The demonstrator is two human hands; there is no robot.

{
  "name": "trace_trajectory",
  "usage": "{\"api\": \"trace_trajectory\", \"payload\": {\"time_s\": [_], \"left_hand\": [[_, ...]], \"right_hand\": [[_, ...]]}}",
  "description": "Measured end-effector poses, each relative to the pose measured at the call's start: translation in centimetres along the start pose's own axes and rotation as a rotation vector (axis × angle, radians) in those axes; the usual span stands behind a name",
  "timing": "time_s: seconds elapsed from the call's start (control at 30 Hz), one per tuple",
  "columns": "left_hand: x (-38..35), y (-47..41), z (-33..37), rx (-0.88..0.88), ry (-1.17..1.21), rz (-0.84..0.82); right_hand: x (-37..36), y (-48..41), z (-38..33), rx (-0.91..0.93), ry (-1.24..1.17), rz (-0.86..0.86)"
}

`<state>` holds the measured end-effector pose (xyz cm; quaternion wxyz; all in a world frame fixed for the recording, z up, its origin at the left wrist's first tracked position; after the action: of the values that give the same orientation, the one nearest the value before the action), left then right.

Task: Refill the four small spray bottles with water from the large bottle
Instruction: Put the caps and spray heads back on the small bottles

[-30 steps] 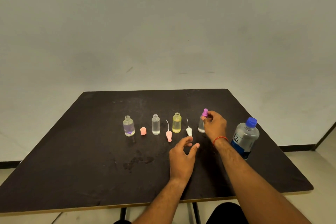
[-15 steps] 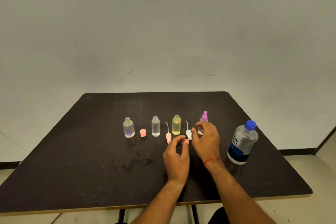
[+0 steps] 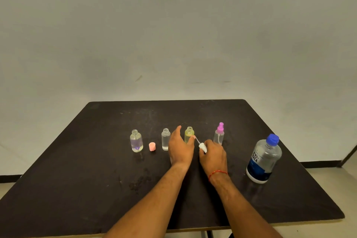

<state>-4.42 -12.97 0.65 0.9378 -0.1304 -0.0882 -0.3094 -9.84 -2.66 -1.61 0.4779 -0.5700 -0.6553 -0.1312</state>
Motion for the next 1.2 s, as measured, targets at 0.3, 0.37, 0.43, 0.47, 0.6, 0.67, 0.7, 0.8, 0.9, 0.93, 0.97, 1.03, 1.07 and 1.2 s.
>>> {"api": "trace_trajectory", "payload": {"time_s": [0.3, 0.37, 0.43, 0.47, 0.6, 0.67, 0.7, 0.8, 0.9, 0.93, 0.97, 1.03, 1.07, 1.2], "left_hand": [[-0.3, -0.9, -0.1, -0.062, -0.02, -0.039], [-0.3, -0.6, -0.2, -0.093, -0.019, -0.044], [-0.2, -0.3, -0.1, -0.125, -0.003, -0.045], [-0.3, -0.1, -0.1, -0.146, 0.004, -0.048], [0.1, 0.7, 0.2, -0.202, 0.01, -0.071], [0.3, 1.1, 0.3, -0.228, 0.005, -0.069], [0.5, 1.3, 0.3, -0.236, -0.001, -0.064], [0.9, 1.6, 0.3, -0.232, -0.007, -0.049], [1.4, 2.1, 0.4, -0.243, -0.01, -0.041], [1.6, 2.3, 0.5, -0.249, -0.012, -0.042], [1.8, 2.6, 0.7, -0.251, -0.013, -0.046], [2.2, 3.3, 0.9, -0.262, -0.016, -0.049], [2.4, 3.5, 1.0, -0.273, -0.016, -0.054], [2.5, 4.9, 0.9, -0.349, -0.02, -0.066]], "right_hand": [[2.6, 0.1, -0.4, 0.047, -0.142, 0.223], [3.9, 0.1, -0.8, 0.056, -0.228, 0.296], [5.4, 0.1, -1.2, 0.067, -0.324, 0.328], [6.1, 0.0, -1.4, 0.064, -0.371, 0.329], [8.5, -0.1, -1.9, 0.053, -0.517, 0.265], [9.3, 0.0, -2.0, 0.081, -0.525, 0.246], [9.7, 0.0, -2.0, 0.093, -0.521, 0.246], [10.5, 0.4, -1.9, 0.116, -0.509, 0.242], [11.3, 1.0, -2.0, 0.148, -0.506, 0.223], [11.5, 1.2, -2.1, 0.155, -0.501, 0.215], [11.8, 1.5, -2.1, 0.16, -0.492, 0.209], [12.1, 1.7, -2.2, 0.174, -0.467, 0.197], [12.2, 1.8, -2.3, 0.184, -0.451, 0.185], [12.7, 2.0, -2.5, 0.253, -0.348, 0.096]]}}
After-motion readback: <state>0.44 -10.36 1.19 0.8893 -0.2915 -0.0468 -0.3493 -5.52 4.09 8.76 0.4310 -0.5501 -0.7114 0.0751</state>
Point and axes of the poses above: each hand's wrist, its own y-axis away from the middle knuckle, its own x-axis out of the back of the hand, z = x × y, the point moved 1 cm from there along -y, towards the middle knuckle, and after that the axes turned 5 degrees about y, right-handed, at the moved point
